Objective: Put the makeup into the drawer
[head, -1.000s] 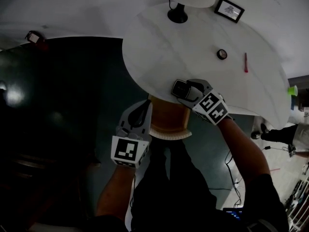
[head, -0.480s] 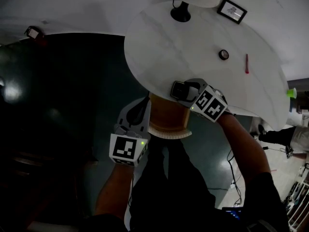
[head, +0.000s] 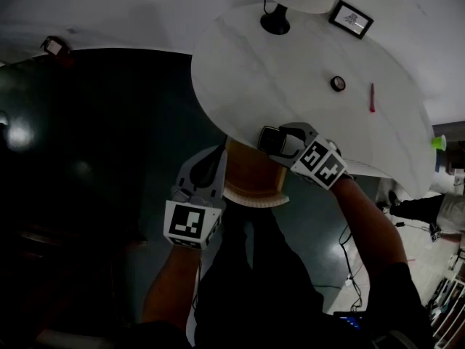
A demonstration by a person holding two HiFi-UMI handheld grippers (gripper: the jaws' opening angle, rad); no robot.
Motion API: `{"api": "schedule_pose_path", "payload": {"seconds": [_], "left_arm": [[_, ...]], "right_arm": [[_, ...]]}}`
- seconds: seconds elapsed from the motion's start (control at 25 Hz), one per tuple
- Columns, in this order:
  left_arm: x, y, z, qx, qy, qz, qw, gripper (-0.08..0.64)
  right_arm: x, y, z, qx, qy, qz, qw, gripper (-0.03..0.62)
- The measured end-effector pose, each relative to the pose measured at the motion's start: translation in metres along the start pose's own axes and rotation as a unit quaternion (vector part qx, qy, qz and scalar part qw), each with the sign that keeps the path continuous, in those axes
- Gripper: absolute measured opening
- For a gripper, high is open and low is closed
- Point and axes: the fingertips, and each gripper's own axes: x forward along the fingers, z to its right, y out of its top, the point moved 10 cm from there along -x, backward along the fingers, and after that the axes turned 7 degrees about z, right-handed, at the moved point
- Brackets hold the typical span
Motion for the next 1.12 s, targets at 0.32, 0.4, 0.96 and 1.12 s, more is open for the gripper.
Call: {"api": "schedule_pose_path", "payload": {"seconds": [0.32,0.4,0.96,1.12], "left_arm": [[-0.011,-0.004,0.000,-0.006,0.004,-0.003,1.0000,0.011],[-0.013,-0.007,0.000,-0.008,0.006,-0.005,0.9999,0.011],[-0.018,-0.025,-0.006,-0.013,0.006,-0.005,0.9999,0.011],[-0.019,-0.045,-0.007,-0.019,-0.001,-0.018,0.9997,0.011]], "right_arm": [[-0.011,0.005,-0.015,0.016,0.007,0.025,1.000,0.276],[-0.015,0.010,-0.023,0.015,0.014,0.031,0.999,0.276],[0.007,0.004,-0.091,-0.009,0.077,0.029,0.997,0.276],[0.026,-0.011,-0.100,-0.005,0.084,0.023,0.996,0.276]]}}
